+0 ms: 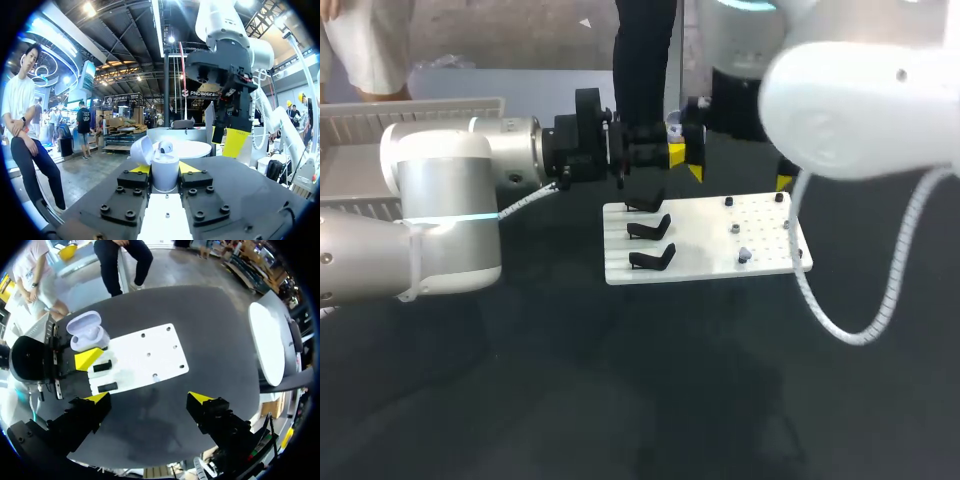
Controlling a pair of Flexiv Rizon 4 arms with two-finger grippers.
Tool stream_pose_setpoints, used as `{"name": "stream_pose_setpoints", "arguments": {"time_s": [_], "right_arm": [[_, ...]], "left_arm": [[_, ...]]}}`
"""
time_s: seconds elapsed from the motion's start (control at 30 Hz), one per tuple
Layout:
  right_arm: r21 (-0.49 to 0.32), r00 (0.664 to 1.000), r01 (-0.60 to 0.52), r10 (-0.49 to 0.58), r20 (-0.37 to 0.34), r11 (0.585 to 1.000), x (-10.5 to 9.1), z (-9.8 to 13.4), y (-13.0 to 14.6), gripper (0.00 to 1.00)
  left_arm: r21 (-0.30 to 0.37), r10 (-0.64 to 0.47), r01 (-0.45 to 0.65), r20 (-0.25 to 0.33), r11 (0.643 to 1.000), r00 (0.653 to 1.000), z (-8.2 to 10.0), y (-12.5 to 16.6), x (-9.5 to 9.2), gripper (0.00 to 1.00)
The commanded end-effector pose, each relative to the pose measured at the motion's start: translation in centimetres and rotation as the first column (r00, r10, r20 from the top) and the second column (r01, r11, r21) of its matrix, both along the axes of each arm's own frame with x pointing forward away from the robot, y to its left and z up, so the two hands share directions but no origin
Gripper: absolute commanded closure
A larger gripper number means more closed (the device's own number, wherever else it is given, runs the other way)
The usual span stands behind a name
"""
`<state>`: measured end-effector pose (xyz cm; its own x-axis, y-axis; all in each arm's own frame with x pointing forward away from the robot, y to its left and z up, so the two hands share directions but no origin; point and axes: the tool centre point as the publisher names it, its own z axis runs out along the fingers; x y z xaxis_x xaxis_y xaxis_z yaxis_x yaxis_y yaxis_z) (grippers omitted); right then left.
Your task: Pick up each earbud case from the left stands, insert the matching earbuds, close the lid, and place the case in the box.
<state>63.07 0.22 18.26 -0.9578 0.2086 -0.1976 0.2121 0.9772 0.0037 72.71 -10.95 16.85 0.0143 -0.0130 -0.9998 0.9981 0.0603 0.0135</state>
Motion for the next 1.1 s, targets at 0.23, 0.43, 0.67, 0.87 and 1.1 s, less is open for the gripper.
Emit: {"name": "stream_pose_setpoints", "arguments": {"time_s": [0.23,0.43,0.67,0.87,1.1], "right_arm": [[0.196,0.992,-0.045,0.021,0.12,0.98,-2.3,-4.9,-2.2,0.0],[0.158,0.995,-0.063,0.05,0.082,0.985,-2.7,-7.3,-1.7,0.0],[0.074,1.0,-0.027,0.026,0.014,0.997,-2.8,-8.3,-1.5,0.0],[0.074,1.0,-0.027,0.026,0.014,0.997,-2.8,-8.3,-1.5,0.0],[0.074,1.0,-0.027,0.026,0.014,0.997,-2.8,-8.3,-1.5,0.0]], "left_arm": [[-0.003,0.007,-0.007,0.003,1.0,1.0,0.0,0.0,-0.2,1.0],[-0.003,0.007,-0.007,0.003,1.0,1.0,0.0,0.0,-0.2,1.0],[-0.003,0.007,-0.007,0.003,1.0,1.0,0.0,0.0,-0.2,1.0],[-0.003,0.007,-0.007,0.003,1.0,1.0,0.0,0.0,-0.2,1.0],[-0.003,0.007,-0.007,0.003,1.0,1.0,0.0,0.0,-0.2,1.0]]}}
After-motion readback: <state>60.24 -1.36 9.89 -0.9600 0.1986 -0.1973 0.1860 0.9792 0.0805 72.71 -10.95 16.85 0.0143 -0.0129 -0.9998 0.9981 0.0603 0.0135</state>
